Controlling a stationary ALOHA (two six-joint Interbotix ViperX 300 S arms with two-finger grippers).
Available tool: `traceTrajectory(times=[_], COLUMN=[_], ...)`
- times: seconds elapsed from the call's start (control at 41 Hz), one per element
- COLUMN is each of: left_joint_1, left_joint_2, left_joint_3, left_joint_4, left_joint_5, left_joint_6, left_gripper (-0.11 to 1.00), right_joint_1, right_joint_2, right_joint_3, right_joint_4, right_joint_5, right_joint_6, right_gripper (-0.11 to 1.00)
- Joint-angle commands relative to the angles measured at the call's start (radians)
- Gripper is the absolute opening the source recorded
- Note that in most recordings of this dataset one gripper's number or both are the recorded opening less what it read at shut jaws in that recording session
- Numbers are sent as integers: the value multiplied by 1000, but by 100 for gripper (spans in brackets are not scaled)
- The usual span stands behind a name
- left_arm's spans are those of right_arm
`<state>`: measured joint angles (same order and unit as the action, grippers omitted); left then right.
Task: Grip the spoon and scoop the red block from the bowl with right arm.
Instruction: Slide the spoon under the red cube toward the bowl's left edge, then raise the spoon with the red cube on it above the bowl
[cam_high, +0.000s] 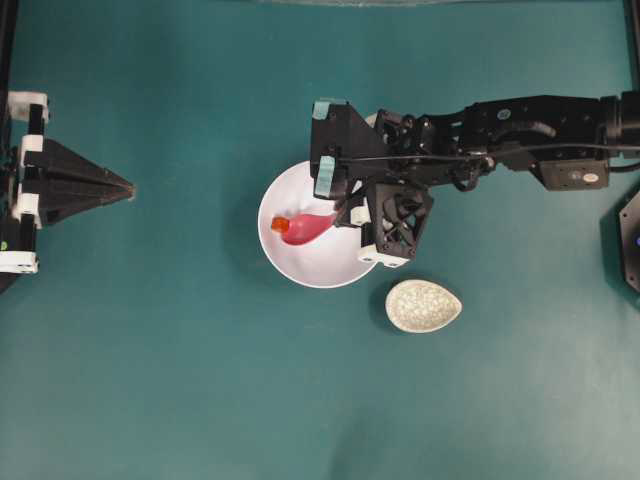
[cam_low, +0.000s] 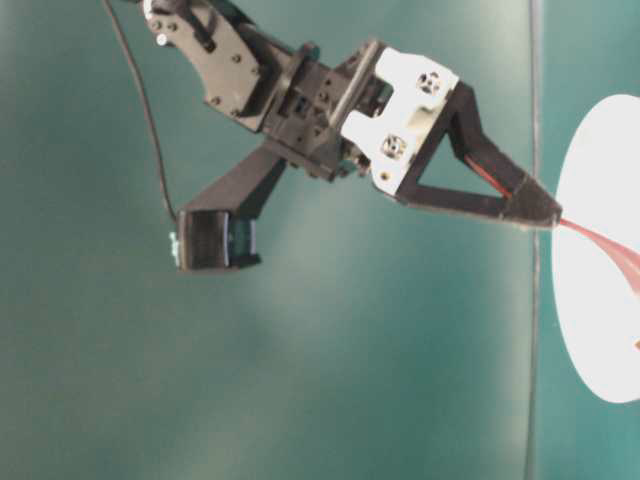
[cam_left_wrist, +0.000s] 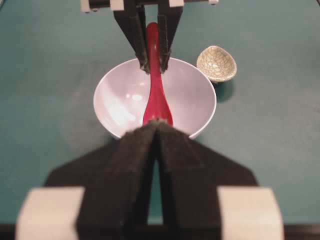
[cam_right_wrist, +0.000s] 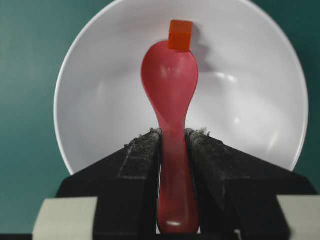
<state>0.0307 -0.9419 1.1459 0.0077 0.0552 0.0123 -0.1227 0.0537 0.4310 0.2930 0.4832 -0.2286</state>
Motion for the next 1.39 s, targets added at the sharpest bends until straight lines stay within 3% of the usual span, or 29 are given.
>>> traceTrajectory(times=[0.0, 0.512, 0.927, 1.366], left_joint_1=[2, 3, 3, 2], left_joint_2=[6, 5, 5, 2], left_joint_3=[-17, -17, -17, -18], left_joint_4=[2, 3, 2, 3], left_joint_5=[-3, 9, 14, 14], left_joint_6=[2, 0, 0, -2], left_gripper=[0, 0, 0, 0], right_joint_1=[2, 2, -3, -3], right_joint_2=[-14, -35, -78, -95], right_joint_3=[-26, -12, 44, 67], right_joint_4=[0, 0, 0, 3], right_joint_5=[-15, -26, -149, -156], right_joint_6=[0, 3, 32, 44], right_gripper=[24, 24, 24, 24])
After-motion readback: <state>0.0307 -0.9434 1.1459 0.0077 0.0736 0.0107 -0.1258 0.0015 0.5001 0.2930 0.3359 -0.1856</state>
